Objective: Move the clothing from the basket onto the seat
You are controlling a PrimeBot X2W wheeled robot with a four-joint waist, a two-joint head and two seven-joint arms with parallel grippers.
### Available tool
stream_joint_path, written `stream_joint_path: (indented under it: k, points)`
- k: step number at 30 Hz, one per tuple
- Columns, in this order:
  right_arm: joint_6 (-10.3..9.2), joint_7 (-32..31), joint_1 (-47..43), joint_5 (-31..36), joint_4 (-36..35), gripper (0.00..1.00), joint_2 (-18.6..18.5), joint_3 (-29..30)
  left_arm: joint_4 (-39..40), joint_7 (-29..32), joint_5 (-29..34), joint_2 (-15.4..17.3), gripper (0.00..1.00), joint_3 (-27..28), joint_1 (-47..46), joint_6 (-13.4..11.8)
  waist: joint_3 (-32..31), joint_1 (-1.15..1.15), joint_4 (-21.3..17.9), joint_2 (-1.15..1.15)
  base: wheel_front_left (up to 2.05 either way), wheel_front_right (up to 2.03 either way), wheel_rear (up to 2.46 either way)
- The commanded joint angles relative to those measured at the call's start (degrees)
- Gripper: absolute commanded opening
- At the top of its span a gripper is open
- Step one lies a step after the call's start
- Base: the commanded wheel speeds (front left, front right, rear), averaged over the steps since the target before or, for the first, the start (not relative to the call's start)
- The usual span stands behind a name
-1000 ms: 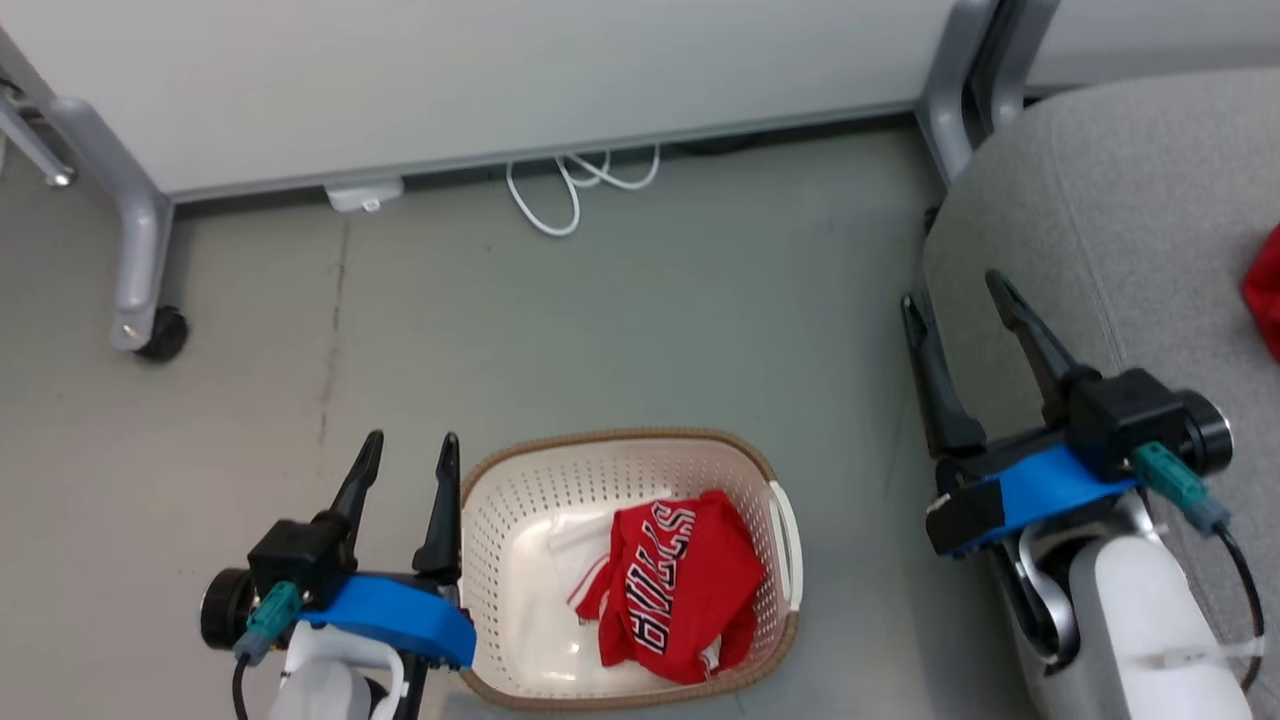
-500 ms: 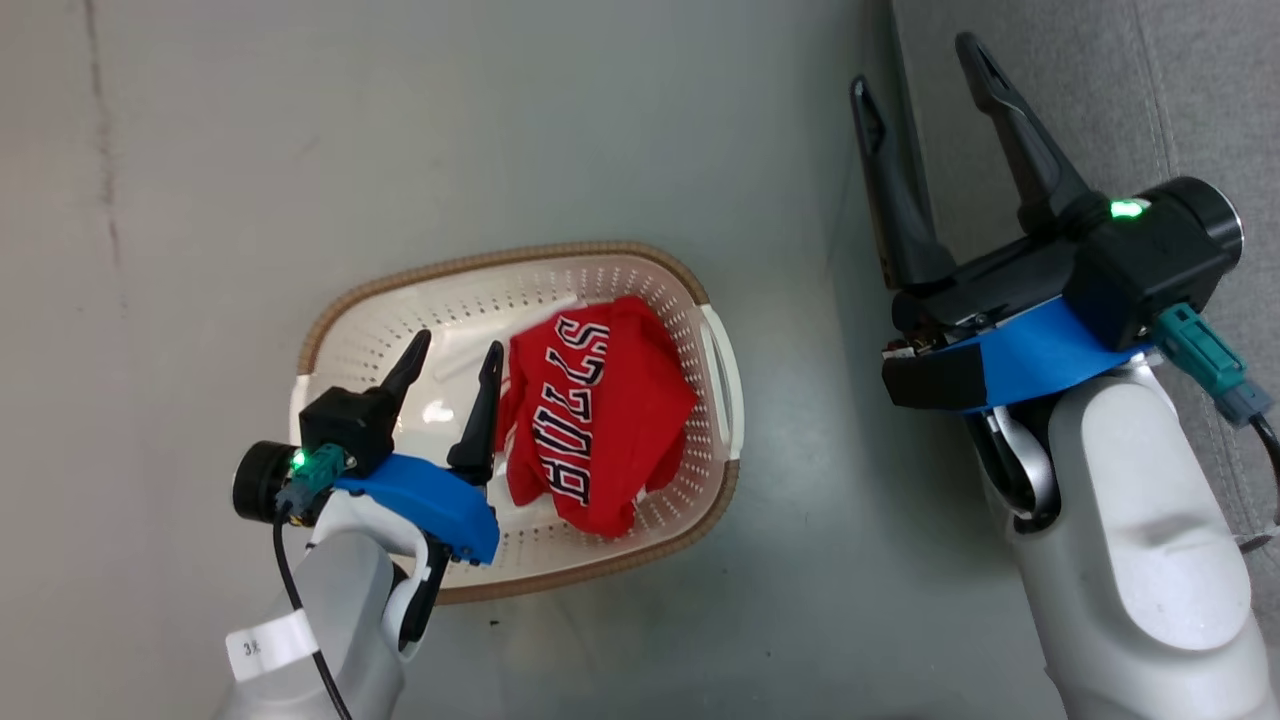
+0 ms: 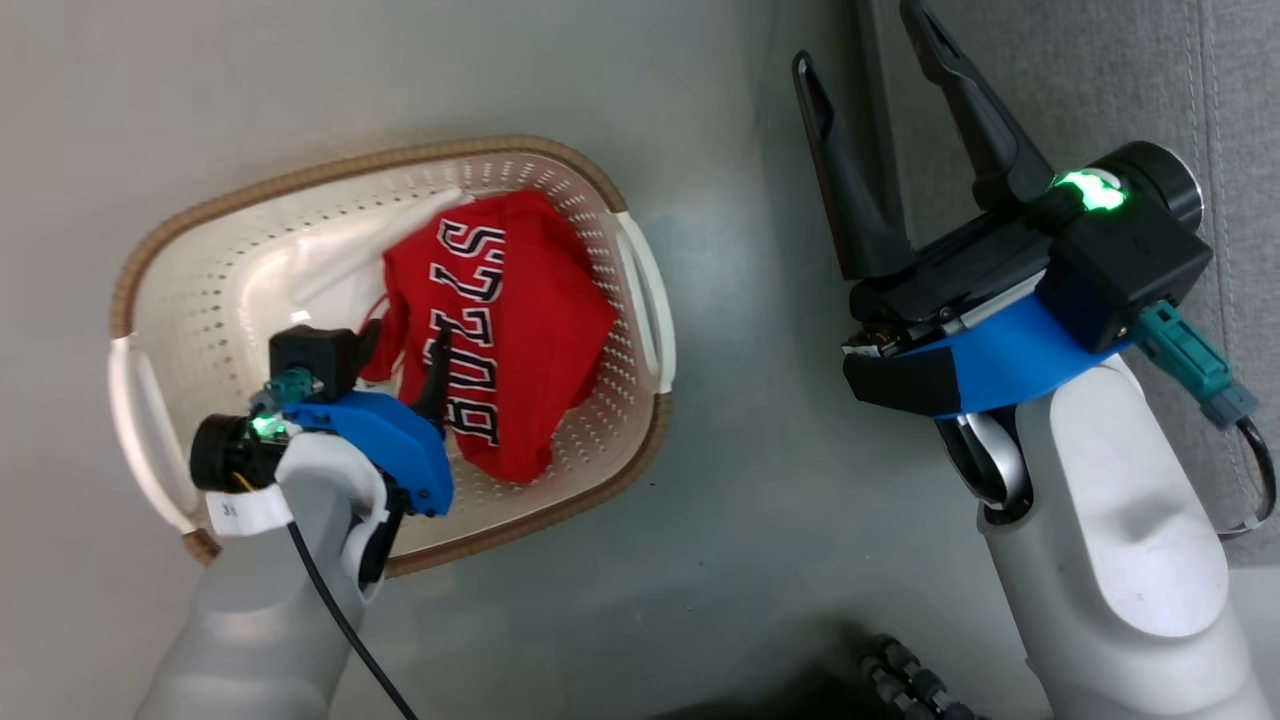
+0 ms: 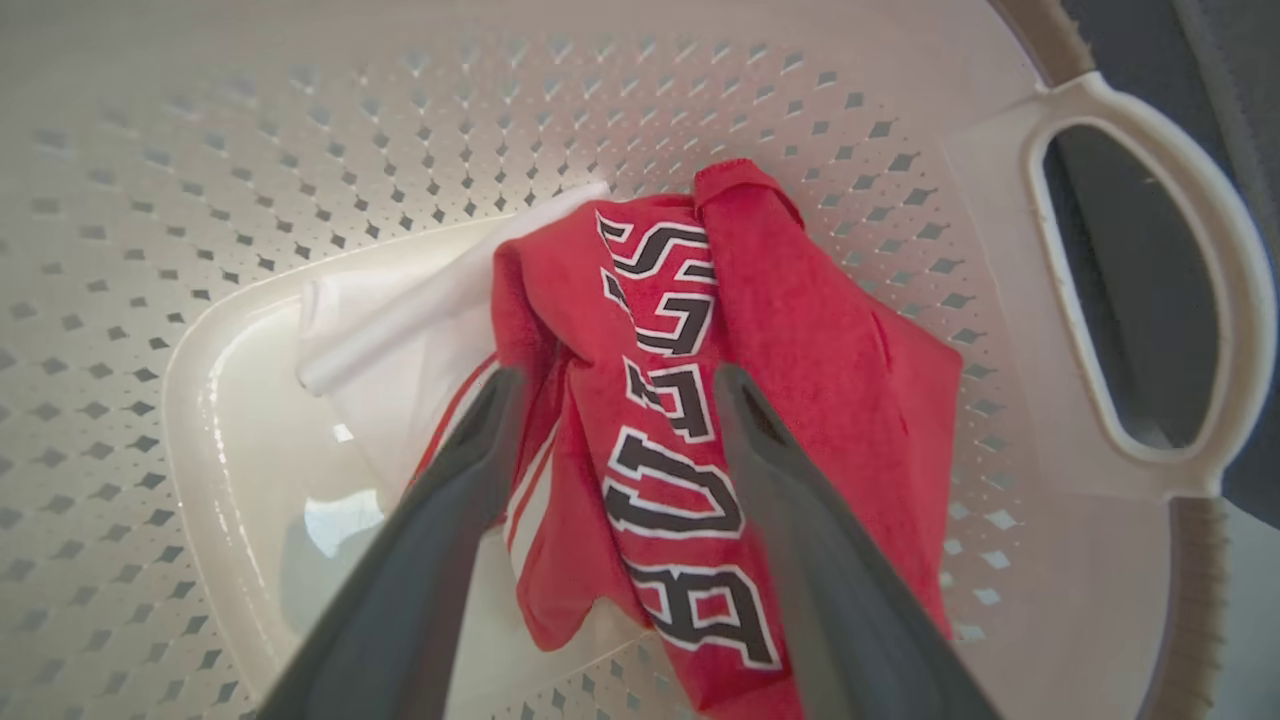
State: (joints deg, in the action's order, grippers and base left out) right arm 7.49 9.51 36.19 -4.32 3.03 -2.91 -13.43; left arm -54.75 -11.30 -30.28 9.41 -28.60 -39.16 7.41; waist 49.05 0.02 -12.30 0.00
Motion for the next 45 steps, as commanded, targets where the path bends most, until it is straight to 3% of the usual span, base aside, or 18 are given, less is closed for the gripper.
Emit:
stream_joint_path:
  k: [1, 18, 19, 20, 21, 36, 45]
  points:
    - [0.01, 0.6, 1.2, -0.4, -0.2, 1.00, 0.0, -0.2, -1.6, 0.6, -0.6, 0.8, 1.00, -0.6, -2.0, 0.1, 1.7, -0.02, -1.8, 0.00, 0.00, 0.00, 0.00]
    - [0.01, 3.2, 1.3, -3.8, 0.4, 1.00, 0.0, -2.2, -12.6, 3.5, -4.9, 1.8, 1.00, -0.2, -7.5, -1.0, 5.1, -0.02, -6.6, 0.00, 0.00, 0.00, 0.00]
    - [0.01, 3.3, 1.2, -3.8, 0.6, 1.00, 0.0, -2.2, -13.0, 4.2, -4.9, 1.6, 0.96, -0.6, -7.4, -0.7, 5.1, -0.02, -6.7, 0.00, 0.00, 0.00, 0.00]
    - [0.01, 3.3, 1.3, -3.9, 0.7, 1.00, 0.0, -2.1, -13.1, 4.5, -5.0, 1.4, 0.33, -0.9, -7.5, -0.6, 5.2, -0.02, -6.8, 0.00, 0.00, 0.00, 0.00]
    - [0.01, 3.5, 1.3, -4.1, 0.9, 1.00, 0.0, -2.1, -13.3, 4.6, -5.1, 1.5, 0.00, -1.0, -7.7, -0.5, 5.2, -0.02, -6.8, 0.00, 0.00, 0.00, 0.00]
    - [0.01, 4.1, 1.0, -3.2, 2.5, 1.00, 0.0, -1.6, -14.7, 3.8, -5.9, 0.4, 0.00, -3.2, -8.3, 0.1, 4.0, -0.02, -5.3, 0.00, 0.00, 0.00, 0.00]
    - [0.01, 3.4, -0.5, -1.7, 4.8, 1.00, 0.0, -2.3, -14.6, 3.5, -7.0, -1.8, 0.00, -5.8, -5.3, 0.1, -2.6, -0.02, -2.9, 0.00, 0.00, 0.00, 0.00]
